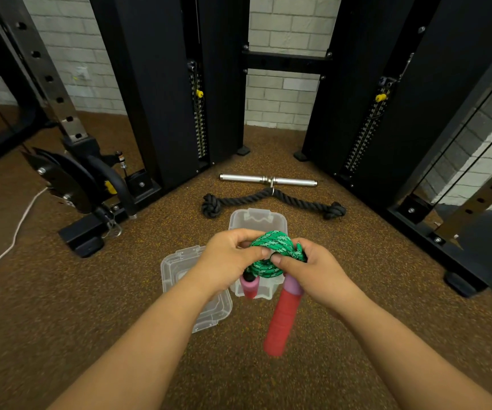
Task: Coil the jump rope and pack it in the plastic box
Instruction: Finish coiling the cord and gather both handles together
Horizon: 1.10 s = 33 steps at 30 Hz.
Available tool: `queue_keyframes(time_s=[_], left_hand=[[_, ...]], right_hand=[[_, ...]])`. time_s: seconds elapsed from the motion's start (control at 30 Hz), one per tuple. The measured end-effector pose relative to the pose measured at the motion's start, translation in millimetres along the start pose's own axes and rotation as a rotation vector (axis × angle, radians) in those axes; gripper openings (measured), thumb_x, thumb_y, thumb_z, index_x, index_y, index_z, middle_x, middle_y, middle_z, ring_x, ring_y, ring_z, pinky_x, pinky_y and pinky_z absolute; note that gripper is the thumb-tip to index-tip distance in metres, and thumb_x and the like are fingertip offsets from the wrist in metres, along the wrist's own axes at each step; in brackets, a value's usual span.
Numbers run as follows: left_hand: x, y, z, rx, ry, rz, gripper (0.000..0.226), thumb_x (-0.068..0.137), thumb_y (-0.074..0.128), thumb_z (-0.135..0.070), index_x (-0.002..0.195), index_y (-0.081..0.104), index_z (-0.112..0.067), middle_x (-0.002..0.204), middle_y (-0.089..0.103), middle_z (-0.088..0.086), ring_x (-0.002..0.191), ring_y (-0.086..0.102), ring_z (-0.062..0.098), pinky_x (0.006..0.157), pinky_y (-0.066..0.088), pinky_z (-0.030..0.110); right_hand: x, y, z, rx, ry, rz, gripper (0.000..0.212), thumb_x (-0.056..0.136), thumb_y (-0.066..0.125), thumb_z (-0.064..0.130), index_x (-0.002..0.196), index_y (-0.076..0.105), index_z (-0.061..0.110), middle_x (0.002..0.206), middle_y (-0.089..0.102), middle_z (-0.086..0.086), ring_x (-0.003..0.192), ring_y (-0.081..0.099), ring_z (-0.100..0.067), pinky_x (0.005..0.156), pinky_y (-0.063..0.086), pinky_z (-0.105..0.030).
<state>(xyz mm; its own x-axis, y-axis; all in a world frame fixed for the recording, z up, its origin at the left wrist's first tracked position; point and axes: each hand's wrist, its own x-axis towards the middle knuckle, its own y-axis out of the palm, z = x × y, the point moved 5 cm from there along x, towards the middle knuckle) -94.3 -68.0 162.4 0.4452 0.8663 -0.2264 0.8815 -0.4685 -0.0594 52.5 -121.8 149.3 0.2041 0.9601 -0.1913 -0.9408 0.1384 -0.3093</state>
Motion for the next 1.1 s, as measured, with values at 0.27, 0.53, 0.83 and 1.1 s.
queue_keyframes(time_s=[0.27, 0.53, 0.83, 1.1], left_hand=[[1, -7, -5, -0.112, -0.054, -0.060, 0.023, 0.075, 0.073, 0.001, 0.086, 0.071, -0.019, 0.089, 0.074, 0.011, 0.080, 0.071, 0.024, 0.070, 0.060, 0.029], [9, -20, 2, -0.227, -0.105, -0.116, 0.025, 0.077, 0.071, -0.001, 0.102, 0.070, -0.004, 0.094, 0.075, 0.013, 0.083, 0.073, 0.023, 0.073, 0.060, 0.032], [26, -26, 22, -0.421, -0.183, -0.176, 0.038, 0.079, 0.069, -0.002, 0.116, 0.061, 0.005, 0.102, 0.072, 0.021, 0.088, 0.072, 0.027, 0.066, 0.061, 0.030], [94, -31, 47, -0.553, -0.230, -0.249, 0.051, 0.081, 0.068, 0.000, 0.128, 0.050, 0.006, 0.107, 0.069, 0.023, 0.075, 0.073, 0.020, 0.055, 0.058, 0.026]], right_hand=[[-4, 7, -3, 0.379, -0.009, 0.172, 0.033, 0.081, 0.068, 0.004, 0.114, 0.063, 0.007, 0.110, 0.073, -0.012, 0.096, 0.068, -0.019, 0.088, 0.055, -0.030], [-4, 28, -36, 0.294, 0.129, 0.358, 0.055, 0.069, 0.077, 0.011, 0.121, 0.060, 0.011, 0.121, 0.068, -0.013, 0.114, 0.063, -0.027, 0.091, 0.052, -0.032], [-1, 54, -62, 0.364, 0.230, 0.397, 0.050, 0.074, 0.074, 0.009, 0.122, 0.058, 0.013, 0.113, 0.071, -0.006, 0.100, 0.067, -0.014, 0.084, 0.052, -0.026], [54, 59, -77, 0.315, 0.232, 0.446, 0.035, 0.084, 0.066, 0.004, 0.114, 0.057, 0.020, 0.097, 0.068, 0.000, 0.095, 0.064, -0.017, 0.085, 0.053, -0.031]])
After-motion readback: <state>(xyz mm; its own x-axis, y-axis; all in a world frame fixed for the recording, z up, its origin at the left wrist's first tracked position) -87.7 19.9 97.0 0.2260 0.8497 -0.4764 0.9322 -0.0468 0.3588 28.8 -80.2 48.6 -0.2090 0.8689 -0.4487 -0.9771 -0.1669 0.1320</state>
